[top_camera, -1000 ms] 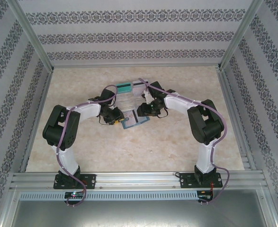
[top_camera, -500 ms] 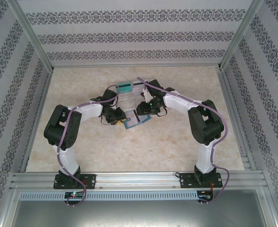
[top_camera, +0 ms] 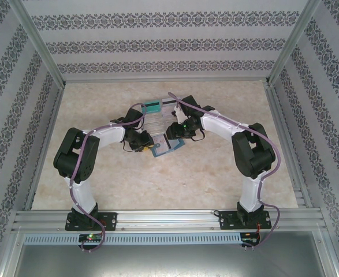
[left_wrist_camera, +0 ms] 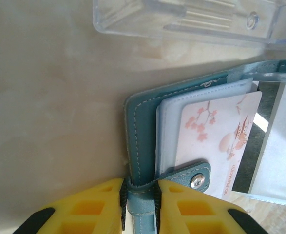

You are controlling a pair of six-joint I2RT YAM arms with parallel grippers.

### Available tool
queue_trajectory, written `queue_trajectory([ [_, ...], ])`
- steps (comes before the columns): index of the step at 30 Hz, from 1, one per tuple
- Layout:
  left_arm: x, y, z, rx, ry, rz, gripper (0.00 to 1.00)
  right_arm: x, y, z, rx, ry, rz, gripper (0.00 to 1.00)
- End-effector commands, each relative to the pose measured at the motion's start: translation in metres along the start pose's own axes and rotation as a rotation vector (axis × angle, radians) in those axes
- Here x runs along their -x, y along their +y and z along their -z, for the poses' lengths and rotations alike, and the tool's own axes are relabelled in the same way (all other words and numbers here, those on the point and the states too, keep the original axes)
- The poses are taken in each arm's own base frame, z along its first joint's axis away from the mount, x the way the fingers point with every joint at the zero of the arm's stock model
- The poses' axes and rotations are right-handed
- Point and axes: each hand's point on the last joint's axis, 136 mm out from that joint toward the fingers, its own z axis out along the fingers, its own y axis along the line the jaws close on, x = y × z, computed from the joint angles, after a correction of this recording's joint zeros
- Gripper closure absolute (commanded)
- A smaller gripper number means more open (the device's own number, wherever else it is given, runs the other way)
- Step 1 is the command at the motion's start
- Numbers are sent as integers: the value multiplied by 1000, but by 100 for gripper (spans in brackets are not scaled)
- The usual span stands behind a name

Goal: Put the credit cards into the card holder
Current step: Flip over the card slot in the card holder.

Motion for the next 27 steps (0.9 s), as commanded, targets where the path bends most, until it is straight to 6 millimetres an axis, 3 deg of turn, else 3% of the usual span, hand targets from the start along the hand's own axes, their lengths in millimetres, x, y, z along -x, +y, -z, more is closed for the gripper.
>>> queue_trajectory([
  [1,2,-8,-4,-15,3,-15,76,6,15,0,53,-7,16,49],
  [14,6,-23,7,-63,-18,-28,72,12,67,-7,289,15,11,49],
  [19,5,-21,7,-66,-20,-23,73,7,59,-24,269,49,-6,48],
  [27,1,-10,8,-51,-19,-13,83,6,53,-22,238,41,0,48],
])
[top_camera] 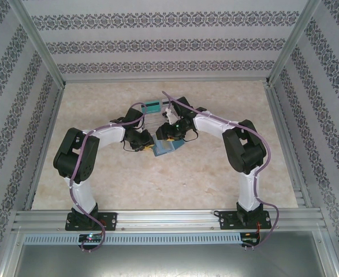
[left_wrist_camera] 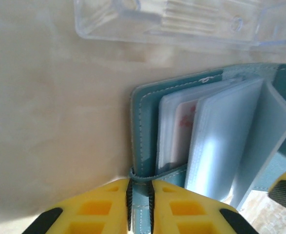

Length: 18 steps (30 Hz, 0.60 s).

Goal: Put the credit cards into the card holder
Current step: Flip over the card slot in the card holder.

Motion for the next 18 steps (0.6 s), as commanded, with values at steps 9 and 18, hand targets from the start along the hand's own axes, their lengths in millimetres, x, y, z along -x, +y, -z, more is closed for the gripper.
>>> queue_trajectory([
  [9,3,-9,12,-21,-25,-25,86,7,32,34,25,-54,68,48],
  [18,5,-7,14,-12,-31,-25,87,-9,-4,14,-259,1,106,43],
])
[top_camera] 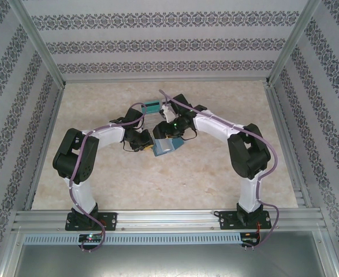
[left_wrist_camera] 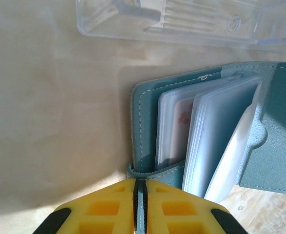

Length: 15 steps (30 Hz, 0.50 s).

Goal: Put the credit cards into the card holder
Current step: Flip over the card slot on the card holder.

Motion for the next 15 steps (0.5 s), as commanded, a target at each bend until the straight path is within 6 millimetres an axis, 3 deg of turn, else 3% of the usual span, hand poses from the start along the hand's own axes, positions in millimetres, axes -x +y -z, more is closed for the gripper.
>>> queue_trajectory([
  [1,5,-4,13,-4,-31,-17,87,-10,-43,-2,-270,34,37,42],
  [3,4,-1,16,1,-38,-15,87,-11,-64,4,-420,54,82,39],
  [5,4,2,16,2,-37,-12,87,-13,-73,6,-492,68,117,33],
  [8,4,2,14,-1,-36,-7,87,-13,-74,1,-521,73,149,27],
  [15,4,0,13,-8,-32,-10,87,-9,-72,-24,-506,108,163,25],
])
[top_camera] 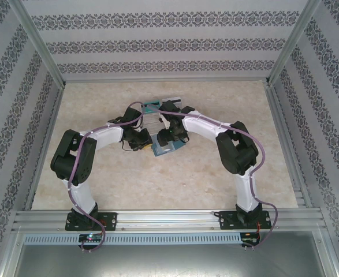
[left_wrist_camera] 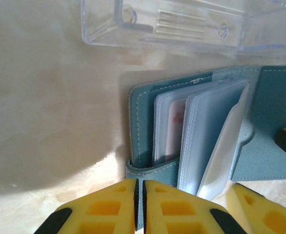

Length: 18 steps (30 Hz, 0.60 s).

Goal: Put the credit cards into the card holder
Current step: Flip over the card slot on the card holder.

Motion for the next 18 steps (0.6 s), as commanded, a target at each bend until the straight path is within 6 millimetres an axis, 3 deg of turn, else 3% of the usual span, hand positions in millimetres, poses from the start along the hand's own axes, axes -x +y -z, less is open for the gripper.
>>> queue_trajectory([
  [1,1,2,5,3,-10,-9,87,3,8,-4,-12,11,42,25],
  [11,-1,5,3,3,-5,-6,87,-1,20,-17,46,36,32,23],
  [13,0,5,2,4,-5,-7,87,-1,24,-15,72,25,23,14],
  [18,0,4,2,-3,-2,-4,87,-6,21,-23,61,52,17,15],
])
